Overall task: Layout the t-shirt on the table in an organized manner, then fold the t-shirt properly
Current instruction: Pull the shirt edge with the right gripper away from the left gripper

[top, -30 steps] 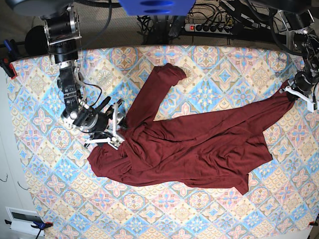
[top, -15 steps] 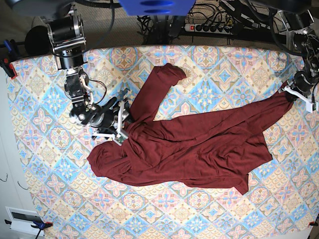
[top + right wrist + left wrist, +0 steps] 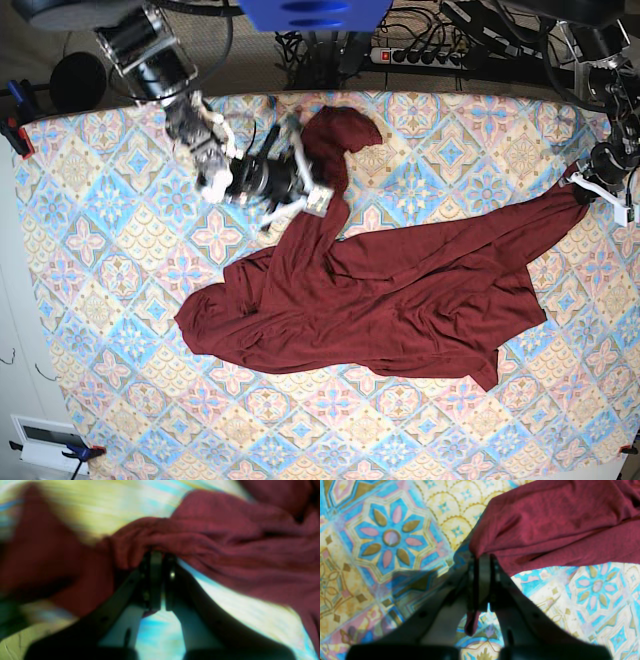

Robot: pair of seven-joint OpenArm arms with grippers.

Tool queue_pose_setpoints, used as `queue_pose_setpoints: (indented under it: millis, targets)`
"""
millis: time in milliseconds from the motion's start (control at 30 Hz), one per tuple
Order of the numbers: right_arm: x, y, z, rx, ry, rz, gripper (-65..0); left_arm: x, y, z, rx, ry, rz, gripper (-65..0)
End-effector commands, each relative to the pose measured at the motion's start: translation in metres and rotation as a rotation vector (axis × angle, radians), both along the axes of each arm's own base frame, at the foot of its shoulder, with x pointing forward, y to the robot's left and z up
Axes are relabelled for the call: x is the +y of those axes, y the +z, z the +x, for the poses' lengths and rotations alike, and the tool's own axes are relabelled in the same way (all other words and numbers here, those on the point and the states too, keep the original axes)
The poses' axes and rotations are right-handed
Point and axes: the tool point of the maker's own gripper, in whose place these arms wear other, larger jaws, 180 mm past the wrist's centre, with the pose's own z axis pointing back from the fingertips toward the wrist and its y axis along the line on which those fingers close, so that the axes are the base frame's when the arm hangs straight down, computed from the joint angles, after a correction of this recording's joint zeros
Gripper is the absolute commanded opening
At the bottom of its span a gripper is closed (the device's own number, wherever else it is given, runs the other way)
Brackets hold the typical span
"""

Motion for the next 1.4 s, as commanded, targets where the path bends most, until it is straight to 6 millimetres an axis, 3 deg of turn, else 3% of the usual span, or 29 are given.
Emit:
queue_pose_setpoints:
  millis: [0,133,367,467,567,667,800,867,1067,1167,1367]
  targets:
    - [0.0,0.018,0.006,-0.066,0.028,0.008,-62.4,0.009,0.018,0.01,-0.044,-0.008,0.036,-65.0]
    - [0.015,0.035,-0.034,-0.115,0.207,-0.027,-62.4,0.01,0.018,0.01,-0.044,-0.009,0.039,-65.0]
    - [0.006,0.043,-0.023,-0.166,0.222,-0.082,-62.3,-0.003,0.01,0.012,-0.015,-0.055,0.037,-65.0]
    - [-0.002,0.055,-0.001,-0.208,0.168,-0.067,-62.2,-0.003,0.009,0.011,-0.014,-0.055,0.037,-65.0]
    - [-0.028,0.075,0.041,-0.274,0.028,-0.05,-59.9,0.003,0.012,0.01,-0.007,-0.058,0.052,-65.0]
    - [-0.07,0.084,0.079,-0.303,-0.134,-0.071,-52.0,0.012,0.013,0.002,0.007,-0.065,0.084,-65.0]
    - [-0.135,0.067,0.109,-0.248,-0.342,-0.125,-40.2,0.022,0.017,-0.004,-0.006,-0.073,0.129,-65.0]
    - [-0.157,0.071,0.13,-0.253,-0.414,-0.13,-36.7,0.023,0.018,-0.004,-0.008,-0.073,0.134,-65.0]
    - [-0.168,0.081,0.172,-0.277,-0.463,-0.06,-36.9,0.025,0.019,-0.005,-0.002,-0.074,0.14,-65.0]
    - [-0.178,0.057,0.17,-0.209,-0.497,-0.056,-36.9,0.027,0.018,-0.006,0.006,-0.077,0.153,-65.0]
    - [-0.151,0.033,0.169,-0.126,-0.514,0.013,-36.9,0.026,0.017,-0.006,0.006,-0.076,0.151,-65.0]
